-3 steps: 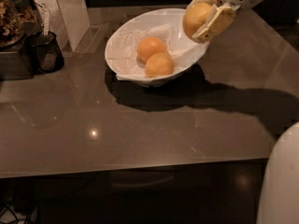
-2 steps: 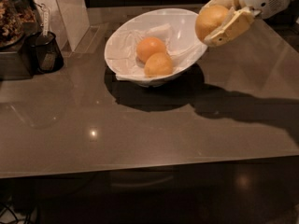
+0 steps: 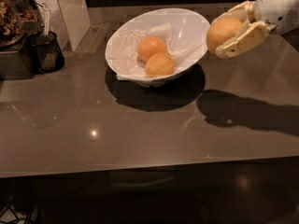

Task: Pick orange from white bowl

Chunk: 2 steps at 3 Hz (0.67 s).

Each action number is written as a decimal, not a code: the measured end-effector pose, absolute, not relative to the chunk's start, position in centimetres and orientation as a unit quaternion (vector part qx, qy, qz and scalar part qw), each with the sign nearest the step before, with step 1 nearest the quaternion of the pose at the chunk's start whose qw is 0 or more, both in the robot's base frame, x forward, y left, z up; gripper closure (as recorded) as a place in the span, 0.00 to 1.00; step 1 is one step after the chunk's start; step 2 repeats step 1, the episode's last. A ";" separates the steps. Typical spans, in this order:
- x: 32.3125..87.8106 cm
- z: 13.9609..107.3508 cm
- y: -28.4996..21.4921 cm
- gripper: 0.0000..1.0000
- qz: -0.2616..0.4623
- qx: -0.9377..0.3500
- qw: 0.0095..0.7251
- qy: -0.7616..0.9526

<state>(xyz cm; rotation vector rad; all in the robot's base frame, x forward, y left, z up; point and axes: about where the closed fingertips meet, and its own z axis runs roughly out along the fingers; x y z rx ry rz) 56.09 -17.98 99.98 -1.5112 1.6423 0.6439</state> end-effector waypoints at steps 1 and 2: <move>55.6 99.4 -18.3 1.00 0.266 -0.591 0.394 0.652; 55.6 99.4 -18.3 1.00 0.266 -0.591 0.394 0.652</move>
Offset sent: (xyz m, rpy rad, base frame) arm 0.0000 0.0000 0.0000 0.0000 0.0000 0.0000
